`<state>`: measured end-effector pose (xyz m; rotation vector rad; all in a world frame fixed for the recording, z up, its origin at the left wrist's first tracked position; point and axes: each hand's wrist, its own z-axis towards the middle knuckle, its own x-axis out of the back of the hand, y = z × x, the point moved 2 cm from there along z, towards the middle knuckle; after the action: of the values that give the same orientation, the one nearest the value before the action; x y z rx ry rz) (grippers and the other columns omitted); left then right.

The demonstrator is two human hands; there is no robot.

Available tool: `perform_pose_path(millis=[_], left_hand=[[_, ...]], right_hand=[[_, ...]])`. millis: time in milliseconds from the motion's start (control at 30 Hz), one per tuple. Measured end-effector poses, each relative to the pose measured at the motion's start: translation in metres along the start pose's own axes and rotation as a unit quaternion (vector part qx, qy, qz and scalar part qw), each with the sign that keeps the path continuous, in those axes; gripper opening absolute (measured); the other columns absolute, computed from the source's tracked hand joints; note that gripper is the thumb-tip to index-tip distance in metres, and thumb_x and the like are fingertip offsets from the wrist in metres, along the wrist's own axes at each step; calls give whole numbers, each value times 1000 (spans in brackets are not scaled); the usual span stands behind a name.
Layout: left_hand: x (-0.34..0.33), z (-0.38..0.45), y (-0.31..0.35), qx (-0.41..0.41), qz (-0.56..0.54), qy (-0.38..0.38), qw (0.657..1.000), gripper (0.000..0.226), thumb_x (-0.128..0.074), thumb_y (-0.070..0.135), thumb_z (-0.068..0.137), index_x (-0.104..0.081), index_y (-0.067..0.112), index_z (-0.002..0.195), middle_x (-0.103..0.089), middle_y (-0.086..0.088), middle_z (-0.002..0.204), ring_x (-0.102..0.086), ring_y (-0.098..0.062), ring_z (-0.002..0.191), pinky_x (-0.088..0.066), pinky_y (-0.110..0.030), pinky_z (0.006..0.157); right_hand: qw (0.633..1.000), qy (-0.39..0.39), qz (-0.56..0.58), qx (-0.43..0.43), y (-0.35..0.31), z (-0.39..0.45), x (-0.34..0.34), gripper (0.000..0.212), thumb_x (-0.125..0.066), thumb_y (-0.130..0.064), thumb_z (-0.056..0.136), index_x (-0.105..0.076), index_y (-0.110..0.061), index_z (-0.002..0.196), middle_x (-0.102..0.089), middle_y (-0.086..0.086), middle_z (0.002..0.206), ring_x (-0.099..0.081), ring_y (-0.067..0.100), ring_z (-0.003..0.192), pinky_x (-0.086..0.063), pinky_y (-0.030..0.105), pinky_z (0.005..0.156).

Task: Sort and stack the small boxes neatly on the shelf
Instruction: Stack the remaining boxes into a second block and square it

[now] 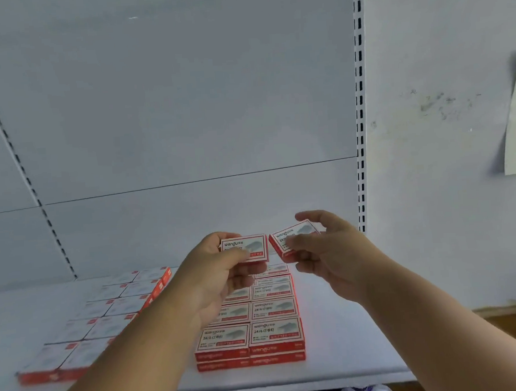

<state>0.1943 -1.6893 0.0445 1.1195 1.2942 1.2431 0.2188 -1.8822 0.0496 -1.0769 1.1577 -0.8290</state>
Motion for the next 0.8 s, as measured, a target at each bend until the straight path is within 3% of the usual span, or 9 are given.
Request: perform_pose_path(millis=[100,200,300,433,533,600,700,800], left_hand=[[14,-1,-3,8,-5,-13,1000,22,-59,4,95,-55,10,115,-77,-14,90,-75,-27,77,-52,-26,47],[22,4,-10,21,28,-14,999,22,-60,9,94,-53,19,113,-77,-13,86,-74,-25,74,-53,-30,53],[30,9,-16,24,70,-28,997,26,-58,11,94,-52,29,111,-77,-11,81,-70,-22,71,-51,-31,58],[41,14,-18,19,137,-26,990,19,-54,14,95,-58,29,107,-77,0,80,-67,-9,60,-47,-24,49],[51,19,-21,-4,226,21,974,10,-58,18,94,-63,27,97,-73,11,70,-64,-3,57,-42,-21,49],[55,22,-23,1,236,36,971,8,-59,18,94,-65,23,94,-72,7,77,-62,-6,64,-40,-23,53],[58,28,-27,22,242,41,969,7,-59,19,94,-66,19,94,-73,3,83,-63,-8,68,-40,-22,53],[61,37,-30,28,248,52,967,7,-60,21,93,-67,18,93,-73,4,77,-64,-9,66,-41,-24,54]], right_hand=[[1000,21,1,6,11,-3,-17,43,-75,6,78,-53,-6,113,-72,25,95,-71,35,73,-54,34,62],[998,41,-38,8,25,-3,-30,34,-72,1,83,-51,-8,109,-74,21,91,-71,30,71,-55,34,65],[992,60,-111,6,35,-1,-32,23,-61,-3,91,-53,-14,109,-72,20,93,-61,23,66,-50,35,65],[982,68,-177,-7,40,4,-24,17,-46,-3,95,-57,-10,106,-72,17,92,-54,21,66,-43,33,63],[952,119,-281,6,40,12,-19,14,-52,-14,96,-65,-16,95,-73,0,75,-57,9,55,-43,24,50],[929,138,-342,10,41,19,-17,12,-57,-20,94,-66,-22,88,-72,-5,72,-58,6,54,-43,19,43],[908,134,-396,1,46,31,-17,10,-59,-24,92,-67,-24,85,-73,-4,77,-66,14,69,-49,27,52],[898,122,-422,-25,48,42,-18,13,-57,-24,93,-67,-23,84,-74,-5,74,-68,18,73,-51,30,55]])
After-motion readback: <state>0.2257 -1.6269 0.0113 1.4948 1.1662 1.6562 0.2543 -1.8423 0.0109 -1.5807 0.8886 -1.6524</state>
